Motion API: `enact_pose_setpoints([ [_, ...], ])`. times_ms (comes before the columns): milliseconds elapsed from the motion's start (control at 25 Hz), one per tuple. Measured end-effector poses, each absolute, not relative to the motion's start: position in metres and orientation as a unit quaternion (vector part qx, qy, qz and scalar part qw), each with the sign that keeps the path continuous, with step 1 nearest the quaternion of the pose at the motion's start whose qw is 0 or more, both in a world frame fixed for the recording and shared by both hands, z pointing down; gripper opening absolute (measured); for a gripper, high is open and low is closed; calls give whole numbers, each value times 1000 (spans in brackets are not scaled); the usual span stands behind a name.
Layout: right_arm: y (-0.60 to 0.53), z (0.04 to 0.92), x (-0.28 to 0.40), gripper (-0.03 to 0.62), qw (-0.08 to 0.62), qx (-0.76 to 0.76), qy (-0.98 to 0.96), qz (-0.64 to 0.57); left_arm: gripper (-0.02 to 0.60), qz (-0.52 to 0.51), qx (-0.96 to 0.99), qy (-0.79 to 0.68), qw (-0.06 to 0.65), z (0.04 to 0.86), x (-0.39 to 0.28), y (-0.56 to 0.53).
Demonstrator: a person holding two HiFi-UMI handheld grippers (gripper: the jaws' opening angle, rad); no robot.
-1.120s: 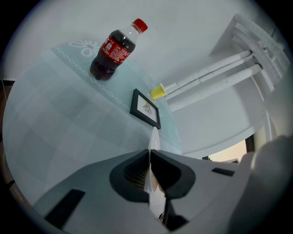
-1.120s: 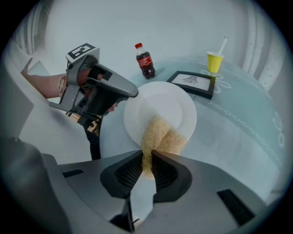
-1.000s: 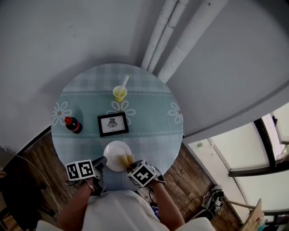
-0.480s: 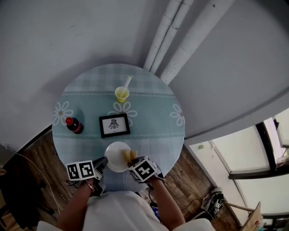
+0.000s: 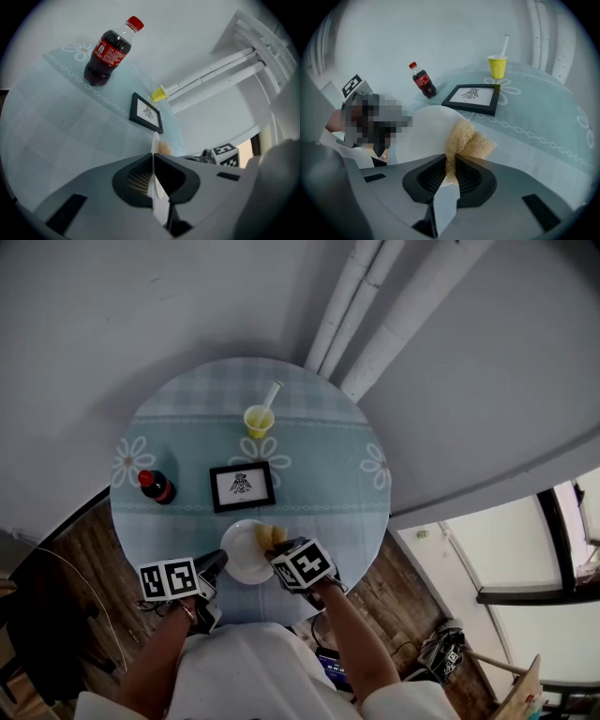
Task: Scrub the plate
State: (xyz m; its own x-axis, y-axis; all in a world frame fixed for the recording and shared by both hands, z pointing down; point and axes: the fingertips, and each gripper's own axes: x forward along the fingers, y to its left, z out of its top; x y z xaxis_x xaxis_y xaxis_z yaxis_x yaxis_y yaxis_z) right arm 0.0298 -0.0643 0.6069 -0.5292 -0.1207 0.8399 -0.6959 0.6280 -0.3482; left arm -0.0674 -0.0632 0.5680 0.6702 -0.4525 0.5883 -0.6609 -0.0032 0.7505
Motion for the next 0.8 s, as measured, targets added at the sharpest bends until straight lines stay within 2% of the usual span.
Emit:
enact_pose_setpoints([
  [360, -69, 607, 20, 64, 375, 229, -823, 360, 18, 102, 713, -395, 570, 568, -66, -63],
  [800, -70, 603, 11, 64, 380, 207, -829, 354, 18, 97, 713, -401, 567, 569, -66, -63],
])
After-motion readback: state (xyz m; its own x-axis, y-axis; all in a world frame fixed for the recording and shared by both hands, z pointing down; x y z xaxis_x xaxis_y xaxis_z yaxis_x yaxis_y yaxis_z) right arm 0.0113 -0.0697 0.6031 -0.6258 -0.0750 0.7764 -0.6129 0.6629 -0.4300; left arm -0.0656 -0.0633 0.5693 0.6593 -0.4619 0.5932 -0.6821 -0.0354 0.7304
